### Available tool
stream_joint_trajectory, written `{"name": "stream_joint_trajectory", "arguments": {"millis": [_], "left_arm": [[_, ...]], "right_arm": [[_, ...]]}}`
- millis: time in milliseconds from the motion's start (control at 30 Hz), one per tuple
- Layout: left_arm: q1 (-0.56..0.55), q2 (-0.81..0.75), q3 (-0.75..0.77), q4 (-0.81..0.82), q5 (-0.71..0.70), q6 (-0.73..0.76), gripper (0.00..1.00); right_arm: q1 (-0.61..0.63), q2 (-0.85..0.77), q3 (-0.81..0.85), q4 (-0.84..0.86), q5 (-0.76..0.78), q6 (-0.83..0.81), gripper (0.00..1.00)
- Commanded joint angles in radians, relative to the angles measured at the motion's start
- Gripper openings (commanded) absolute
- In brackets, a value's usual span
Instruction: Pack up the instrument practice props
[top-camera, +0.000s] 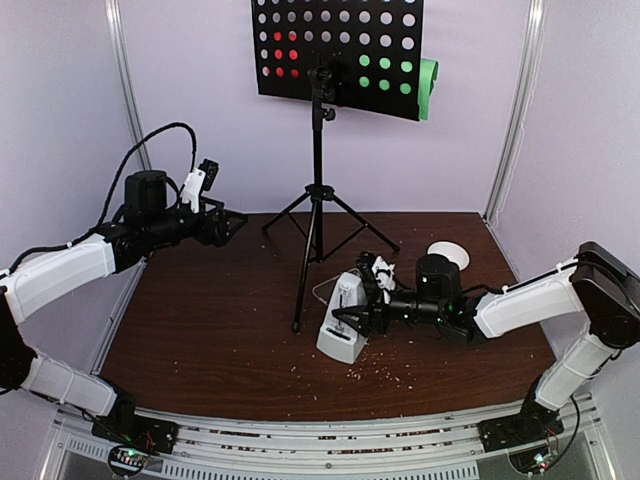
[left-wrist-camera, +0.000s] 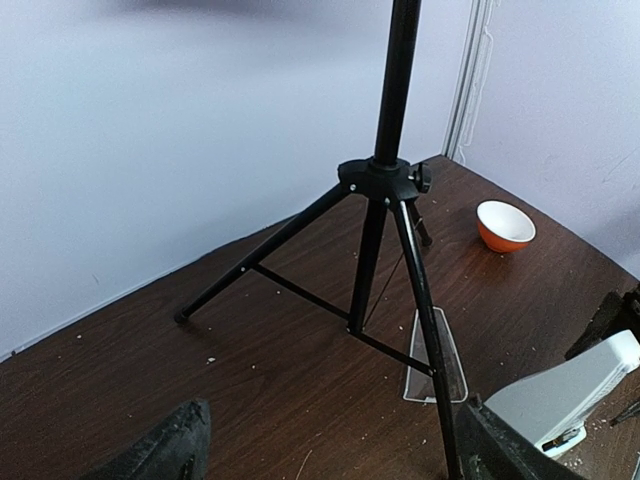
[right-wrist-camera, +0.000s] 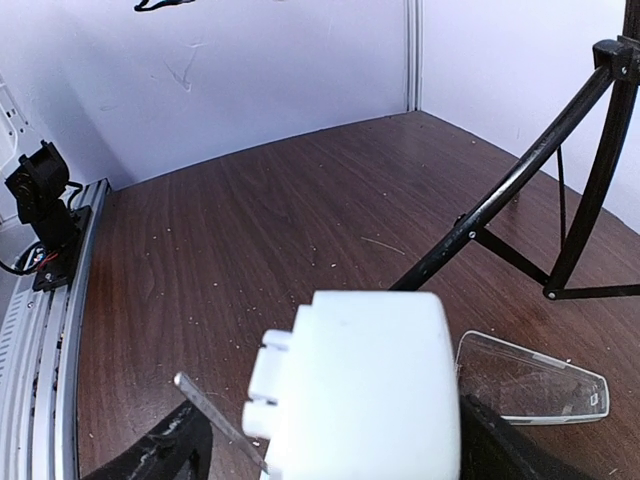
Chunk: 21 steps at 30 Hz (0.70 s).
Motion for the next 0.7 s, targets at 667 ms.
{"name": "stream_joint_trajectory", "arguments": {"millis": [667], "left_arm": [[0.004,0.02,-0.004,0.049,-0.013,0.005,0.88]], "right_arm": [[0.023,0.018,-0.067,0.154,0.134,0.06,0.77]]}}
